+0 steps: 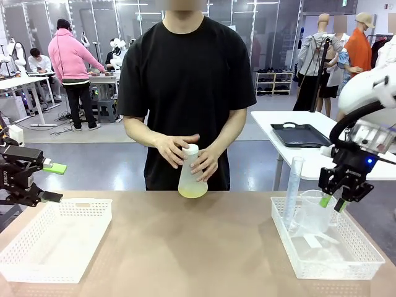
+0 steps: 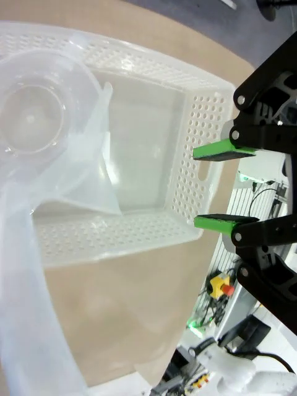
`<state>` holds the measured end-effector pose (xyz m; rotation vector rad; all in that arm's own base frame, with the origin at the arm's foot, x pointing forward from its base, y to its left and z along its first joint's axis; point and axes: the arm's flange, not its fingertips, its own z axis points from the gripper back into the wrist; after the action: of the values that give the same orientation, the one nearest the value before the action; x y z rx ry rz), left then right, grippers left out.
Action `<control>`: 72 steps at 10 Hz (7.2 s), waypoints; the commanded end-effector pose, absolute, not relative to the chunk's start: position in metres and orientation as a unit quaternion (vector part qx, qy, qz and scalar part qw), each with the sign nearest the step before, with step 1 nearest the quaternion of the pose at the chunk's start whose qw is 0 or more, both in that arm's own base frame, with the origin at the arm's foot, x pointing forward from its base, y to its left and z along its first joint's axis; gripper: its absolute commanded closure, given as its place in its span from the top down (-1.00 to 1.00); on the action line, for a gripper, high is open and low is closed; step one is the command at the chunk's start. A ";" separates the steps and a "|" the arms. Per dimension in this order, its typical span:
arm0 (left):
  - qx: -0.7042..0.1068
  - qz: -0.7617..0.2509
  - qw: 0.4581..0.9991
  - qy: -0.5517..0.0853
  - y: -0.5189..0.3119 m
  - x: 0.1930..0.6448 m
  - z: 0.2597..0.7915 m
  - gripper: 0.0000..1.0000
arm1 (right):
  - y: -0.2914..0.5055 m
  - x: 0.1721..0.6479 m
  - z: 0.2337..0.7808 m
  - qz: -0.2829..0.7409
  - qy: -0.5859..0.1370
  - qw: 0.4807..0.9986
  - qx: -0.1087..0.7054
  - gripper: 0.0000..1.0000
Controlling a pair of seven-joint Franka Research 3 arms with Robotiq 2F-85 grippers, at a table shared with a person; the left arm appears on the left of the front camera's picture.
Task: Prepare the solutions needed for the experiment.
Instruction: When the human places the Big flask in the center of the table, pick up the Big flask and place it in the left Organizing basket.
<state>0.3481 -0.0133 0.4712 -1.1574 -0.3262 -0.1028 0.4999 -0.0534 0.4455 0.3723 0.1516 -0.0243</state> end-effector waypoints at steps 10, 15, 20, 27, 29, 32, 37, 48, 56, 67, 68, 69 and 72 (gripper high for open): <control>-0.555 -0.047 0.816 -0.155 -0.016 0.350 0.474 1.00 | -0.027 0.396 0.529 0.075 -0.109 0.808 0.575 0.31; -0.555 -0.047 0.816 -0.155 -0.016 0.350 0.474 1.00 | -0.034 0.383 0.526 0.025 -0.070 0.769 0.635 0.31; -0.555 -0.047 0.816 -0.155 -0.016 0.350 0.474 1.00 | -0.041 0.382 0.521 0.026 -0.069 0.775 0.628 0.31; -0.555 -0.047 0.816 -0.155 -0.016 0.350 0.474 1.00 | -0.041 0.382 0.521 0.026 -0.069 0.775 0.628 0.31; -0.555 -0.047 0.816 -0.155 -0.016 0.350 0.474 1.00 | -0.041 0.382 0.521 0.026 -0.069 0.775 0.628 0.31; -0.555 -0.047 0.816 -0.155 -0.016 0.350 0.474 1.00 | -0.041 0.382 0.521 0.026 -0.069 0.775 0.628 0.31; -0.570 -0.070 0.797 -0.189 0.006 0.356 0.479 1.00 | -0.041 0.382 0.521 0.026 -0.069 0.775 0.628 0.31; -0.516 -0.296 0.732 -0.333 0.081 0.454 0.503 1.00 | -0.041 0.382 0.521 0.026 -0.069 0.775 0.628 0.31; -0.450 -0.445 0.654 -0.414 0.090 0.535 0.483 1.00 | -0.041 0.382 0.521 0.026 -0.069 0.775 0.628 0.31; -0.494 -0.674 0.477 -0.273 -0.122 0.573 0.429 1.00 | -0.041 0.382 0.521 0.026 -0.069 0.775 0.628 0.31; -0.521 -0.667 0.446 -0.289 -0.116 0.554 0.432 1.00 | -0.041 0.382 0.521 0.026 -0.069 0.775 0.628 0.31; -0.521 -0.667 0.446 -0.289 -0.116 0.554 0.432 1.00 | -0.041 0.382 0.521 0.026 -0.069 0.775 0.628 0.31; -0.521 -0.667 0.446 -0.289 -0.116 0.554 0.432 1.00 | -0.041 0.382 0.521 0.026 -0.069 0.775 0.628 0.31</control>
<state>0.5597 -0.1164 0.4299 -1.2787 -0.7124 -1.6471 0.3823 -0.0407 0.5206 1.3552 -0.1389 0.0485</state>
